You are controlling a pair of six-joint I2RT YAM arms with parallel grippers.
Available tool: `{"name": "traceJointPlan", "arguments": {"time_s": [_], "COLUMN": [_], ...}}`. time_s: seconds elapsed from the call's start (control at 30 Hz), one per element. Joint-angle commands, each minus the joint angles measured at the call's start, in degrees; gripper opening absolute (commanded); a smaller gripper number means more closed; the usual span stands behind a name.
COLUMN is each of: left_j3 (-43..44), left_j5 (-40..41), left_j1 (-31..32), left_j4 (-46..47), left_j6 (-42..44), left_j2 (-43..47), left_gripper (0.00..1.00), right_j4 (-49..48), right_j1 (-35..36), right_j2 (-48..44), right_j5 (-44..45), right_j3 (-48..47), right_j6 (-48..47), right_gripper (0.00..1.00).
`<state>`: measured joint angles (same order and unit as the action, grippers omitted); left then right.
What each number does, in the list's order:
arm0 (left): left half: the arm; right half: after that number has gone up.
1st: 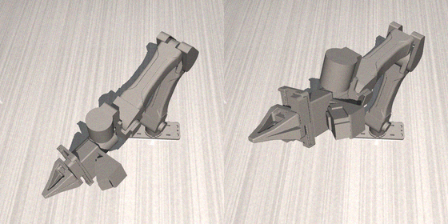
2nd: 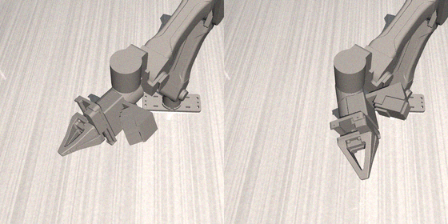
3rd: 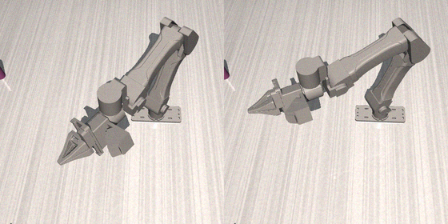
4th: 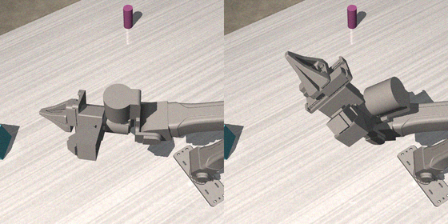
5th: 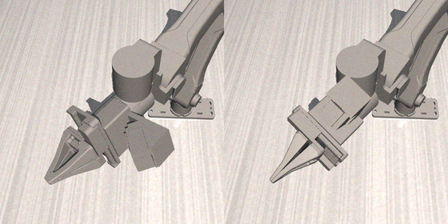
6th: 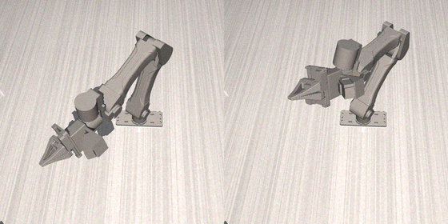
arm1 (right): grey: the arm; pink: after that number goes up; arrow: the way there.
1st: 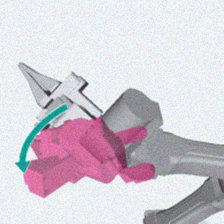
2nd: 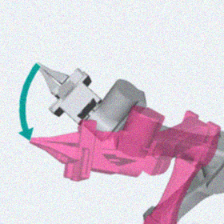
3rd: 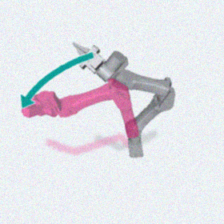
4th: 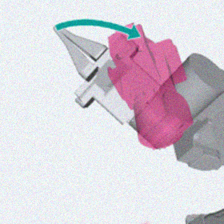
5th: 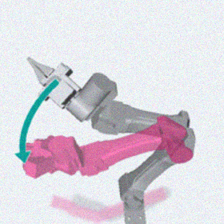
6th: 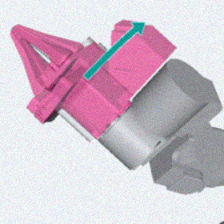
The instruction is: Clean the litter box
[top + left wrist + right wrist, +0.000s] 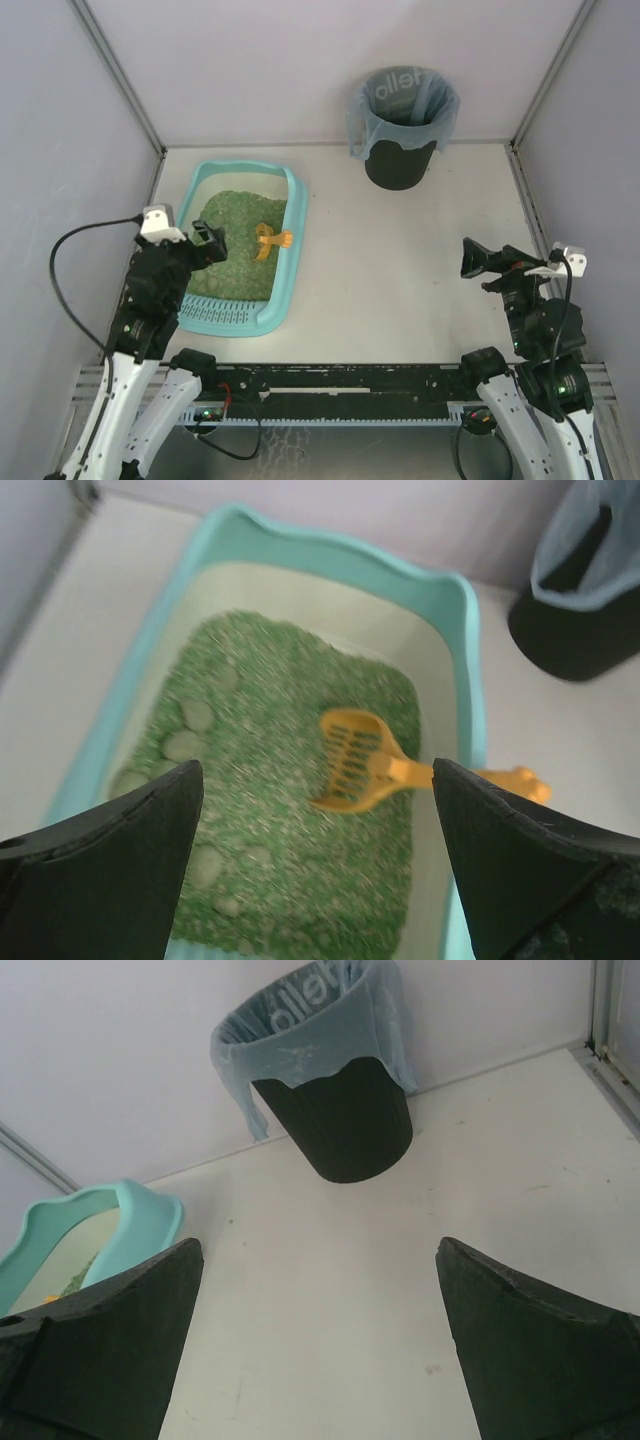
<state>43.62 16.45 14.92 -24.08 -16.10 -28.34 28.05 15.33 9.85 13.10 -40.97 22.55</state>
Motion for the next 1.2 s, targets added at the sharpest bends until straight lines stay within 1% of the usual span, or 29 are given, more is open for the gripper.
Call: {"name": "traceJointPlan", "arguments": {"time_s": [0.0, 0.13, 0.27, 0.4, 0.53, 0.63, 0.73, 0.87, 1.0, 1.17], "left_j3": [-0.61, -2.74, -3.35, -6.75, -11.95, -15.33, -17.17, -16.70, -15.64, -15.54], "left_j5": [-11.79, -13.41, -18.27, -22.41, -30.28, -31.52, -32.53, -38.05, -38.19, -36.18], "left_j1": [-0.25, -0.29, -0.14, 0.60, 0.63, 0.66, 0.70, 1.30, 3.48, 5.16], "left_j4": [1.33, 3.40, 2.96, 2.80, 8.84, 12.42, 15.86, 19.80, 20.48, 22.08], "left_j6": [-8.38, -9.30, -8.78, -9.94, -16.08, -19.00, -19.36, -18.16, -16.63, -17.07], "left_j2": [-3.29, -4.79, -7.88, -7.33, -7.24, -7.91, -9.32, -14.75, -19.59, -24.41], "left_gripper": [0.99, 0.99, 0.91, 0.89, 0.88, 0.84, 0.79, 0.78, 0.81, 0.80], "right_j4": [1.44, 2.45, 3.13, 3.61, 2.69, 1.71, 1.14, 1.02, 0.71, 0.65], "right_j1": [-0.04, -0.04, -0.04, -0.04, -0.04, -0.04, -0.04, -0.04, -0.04, -0.04], "right_j2": [3.12, 6.12, 9.17, 11.06, 11.50, 11.51, 11.67, 12.41, 12.82, 12.99], "right_j5": [0.45, -2.35, -4.62, -5.52, -5.65, -6.30, -6.89, -7.71, -8.26, -8.85], "right_j3": [-0.69, -0.71, -0.71, -0.49, 0.75, 1.47, 2.02, 2.38, 2.34, 2.36], "right_j6": [2.24, 2.38, 2.32, 3.00, 4.12, 4.99, 5.37, 5.57, 5.86, 5.93], "right_gripper": [1.00, 0.97, 0.94, 0.93, 0.93, 0.92, 0.92, 0.92, 0.92, 0.92]}}
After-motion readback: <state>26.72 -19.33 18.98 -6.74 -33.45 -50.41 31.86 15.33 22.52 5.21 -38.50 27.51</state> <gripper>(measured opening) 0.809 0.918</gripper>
